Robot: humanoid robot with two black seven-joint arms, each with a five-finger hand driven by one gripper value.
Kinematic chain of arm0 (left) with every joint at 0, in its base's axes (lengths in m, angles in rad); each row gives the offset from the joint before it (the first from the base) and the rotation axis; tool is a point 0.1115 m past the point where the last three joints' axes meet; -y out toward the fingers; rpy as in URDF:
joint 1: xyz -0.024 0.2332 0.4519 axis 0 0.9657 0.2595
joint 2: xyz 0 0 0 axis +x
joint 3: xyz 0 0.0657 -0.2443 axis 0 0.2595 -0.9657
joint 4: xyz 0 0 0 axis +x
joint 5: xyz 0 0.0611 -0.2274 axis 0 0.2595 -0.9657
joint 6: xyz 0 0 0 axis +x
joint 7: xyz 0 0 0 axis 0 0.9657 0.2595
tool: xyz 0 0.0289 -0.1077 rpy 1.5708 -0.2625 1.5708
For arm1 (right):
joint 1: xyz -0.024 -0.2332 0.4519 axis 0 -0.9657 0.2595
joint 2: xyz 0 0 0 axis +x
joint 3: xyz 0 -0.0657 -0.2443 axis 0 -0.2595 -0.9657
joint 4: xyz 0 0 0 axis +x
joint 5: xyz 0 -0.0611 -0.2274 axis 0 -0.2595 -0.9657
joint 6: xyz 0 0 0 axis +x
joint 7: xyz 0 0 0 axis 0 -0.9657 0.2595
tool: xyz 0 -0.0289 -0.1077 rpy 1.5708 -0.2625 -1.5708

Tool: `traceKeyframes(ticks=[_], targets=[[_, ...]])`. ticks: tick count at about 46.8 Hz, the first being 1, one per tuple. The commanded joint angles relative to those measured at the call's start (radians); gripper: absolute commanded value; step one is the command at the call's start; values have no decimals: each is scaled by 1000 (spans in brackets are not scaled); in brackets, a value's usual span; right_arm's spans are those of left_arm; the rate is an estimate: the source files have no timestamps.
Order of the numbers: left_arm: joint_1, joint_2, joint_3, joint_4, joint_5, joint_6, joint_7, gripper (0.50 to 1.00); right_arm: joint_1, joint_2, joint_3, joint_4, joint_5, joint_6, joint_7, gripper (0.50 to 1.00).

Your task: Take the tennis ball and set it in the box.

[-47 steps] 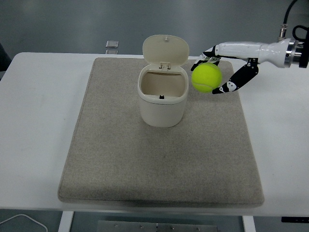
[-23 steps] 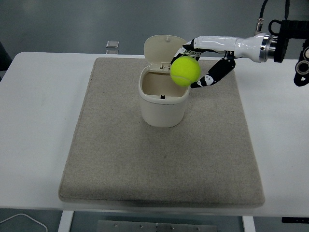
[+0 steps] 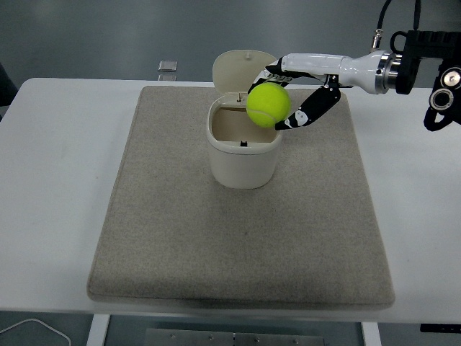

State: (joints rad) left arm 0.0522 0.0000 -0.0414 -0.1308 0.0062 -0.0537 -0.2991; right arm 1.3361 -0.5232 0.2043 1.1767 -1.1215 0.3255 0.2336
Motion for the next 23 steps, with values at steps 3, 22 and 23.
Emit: traceKeyframes(ticks=[3,22,23], targets=[[0,0,0,0,0,0,0,990,-2,0,0,0,0,0,-2,754],[0,0,0,0,0,0,0,992,-5,0,0,4,2,4,-2,870],[0,0,0,0,0,0,0,992,-5,0,0,4,2,4,-2,883]])
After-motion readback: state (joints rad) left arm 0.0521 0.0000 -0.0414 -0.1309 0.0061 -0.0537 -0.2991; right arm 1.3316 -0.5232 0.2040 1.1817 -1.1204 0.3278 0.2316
